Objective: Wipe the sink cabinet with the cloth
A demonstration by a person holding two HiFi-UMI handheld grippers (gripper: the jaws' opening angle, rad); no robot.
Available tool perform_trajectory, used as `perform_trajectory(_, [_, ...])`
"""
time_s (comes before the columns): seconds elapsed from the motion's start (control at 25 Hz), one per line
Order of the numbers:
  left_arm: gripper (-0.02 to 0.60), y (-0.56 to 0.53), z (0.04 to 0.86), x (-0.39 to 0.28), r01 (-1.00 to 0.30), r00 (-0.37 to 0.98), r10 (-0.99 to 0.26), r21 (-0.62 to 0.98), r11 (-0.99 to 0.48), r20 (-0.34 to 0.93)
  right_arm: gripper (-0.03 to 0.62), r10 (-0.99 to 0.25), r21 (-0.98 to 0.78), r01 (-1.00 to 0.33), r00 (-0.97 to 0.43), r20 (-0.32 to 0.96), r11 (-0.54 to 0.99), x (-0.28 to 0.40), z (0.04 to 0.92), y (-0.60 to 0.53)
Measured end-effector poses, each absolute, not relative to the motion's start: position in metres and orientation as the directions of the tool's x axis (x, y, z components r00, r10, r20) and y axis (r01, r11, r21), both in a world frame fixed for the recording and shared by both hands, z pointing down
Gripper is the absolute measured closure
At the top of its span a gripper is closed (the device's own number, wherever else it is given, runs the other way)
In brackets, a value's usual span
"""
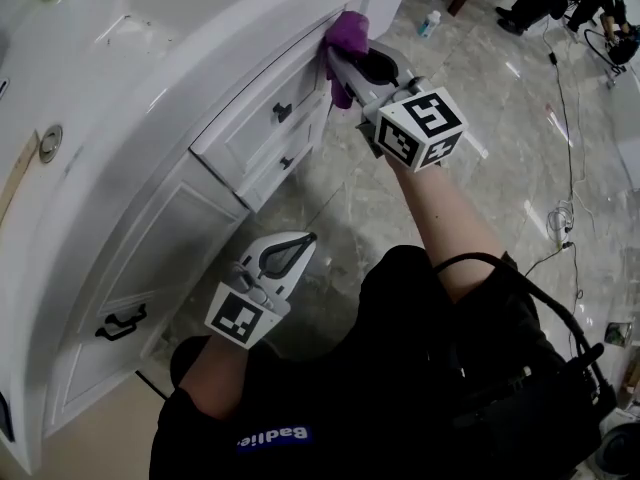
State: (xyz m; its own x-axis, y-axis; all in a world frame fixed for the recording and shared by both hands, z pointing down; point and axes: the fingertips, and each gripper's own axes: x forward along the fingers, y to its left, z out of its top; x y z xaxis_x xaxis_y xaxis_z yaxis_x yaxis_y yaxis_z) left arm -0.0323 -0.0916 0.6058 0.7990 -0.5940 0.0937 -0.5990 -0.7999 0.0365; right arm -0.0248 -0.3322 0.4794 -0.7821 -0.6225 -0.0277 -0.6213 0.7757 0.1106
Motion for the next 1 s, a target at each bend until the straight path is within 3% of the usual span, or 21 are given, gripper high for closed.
perform_trajectory(0.6, [0.581,-0.094,0.613,-0.059,-0.608,0.794,-0.604,0.067,-0.791,0.071,0.537,-0.351,0.125,-0.363,-0.931,-0.102,0.923,-0.13,0.462,-0.191])
perform_trajectory(0.88, [0.581,-0.092,0.614,-0.07,-0.621,0.784,-0.617,0.056,-0.782,0.073,0.537,-0.226,0.096,-0.234,-0.97,-0.094,0.967,-0.155,0.472,-0.15])
perform_trajectory(1.0, [0.581,-0.09,0.614,-0.066,-0.61,0.792,-0.606,0.049,-0.791,0.076,0.537,-0.225,0.057,-0.232,-0.968,-0.113,0.971,-0.145,0.472,-0.151])
